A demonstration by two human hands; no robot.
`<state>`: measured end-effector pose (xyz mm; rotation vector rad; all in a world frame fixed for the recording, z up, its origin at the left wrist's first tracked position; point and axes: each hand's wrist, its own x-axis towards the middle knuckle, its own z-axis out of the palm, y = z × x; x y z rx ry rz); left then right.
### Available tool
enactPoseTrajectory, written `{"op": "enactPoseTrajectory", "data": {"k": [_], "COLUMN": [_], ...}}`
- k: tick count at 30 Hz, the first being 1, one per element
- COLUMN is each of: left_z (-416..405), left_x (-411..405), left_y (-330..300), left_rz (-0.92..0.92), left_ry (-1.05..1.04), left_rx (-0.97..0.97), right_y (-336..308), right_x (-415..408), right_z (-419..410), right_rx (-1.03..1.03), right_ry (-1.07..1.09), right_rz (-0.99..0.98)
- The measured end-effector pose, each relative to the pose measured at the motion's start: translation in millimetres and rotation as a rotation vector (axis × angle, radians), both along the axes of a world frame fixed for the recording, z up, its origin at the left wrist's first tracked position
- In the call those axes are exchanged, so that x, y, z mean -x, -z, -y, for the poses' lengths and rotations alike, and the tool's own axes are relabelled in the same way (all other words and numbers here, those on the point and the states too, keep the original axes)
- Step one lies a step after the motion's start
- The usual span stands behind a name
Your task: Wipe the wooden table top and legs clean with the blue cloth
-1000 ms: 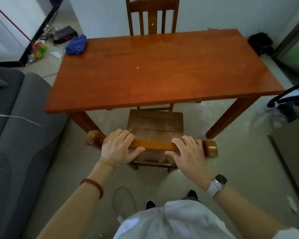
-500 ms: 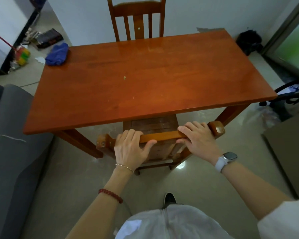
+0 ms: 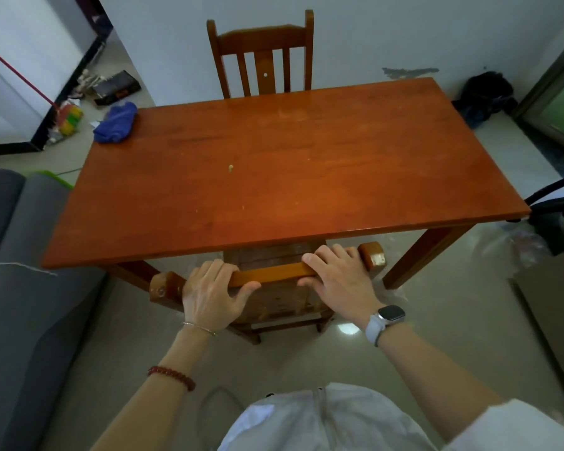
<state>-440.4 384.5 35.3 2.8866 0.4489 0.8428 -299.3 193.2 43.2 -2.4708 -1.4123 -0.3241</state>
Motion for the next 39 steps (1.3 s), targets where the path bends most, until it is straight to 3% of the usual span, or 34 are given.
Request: {"op": "enactPoseTrajectory", "data": {"k": [31, 36, 39], "left_z": [-68, -58, -55], "left_x": [-19, -11, -12], "left_y": [-10, -10, -11], "left_rz": [-0.112, -0.114, -0.128], "left_ry": [0.048, -0.023, -0.04], "left_rx": [-0.033, 0.002, 0.02], "right_y": [-3, -15, -50], "right_x": [-2, 4, 6], "right_z": [-61, -58, -59], "right_rx": [0.02, 0.033, -0.302], "right_ry": [0.085, 0.047, 0.075], "right_rz": [0.001, -0.246, -0.564]}}
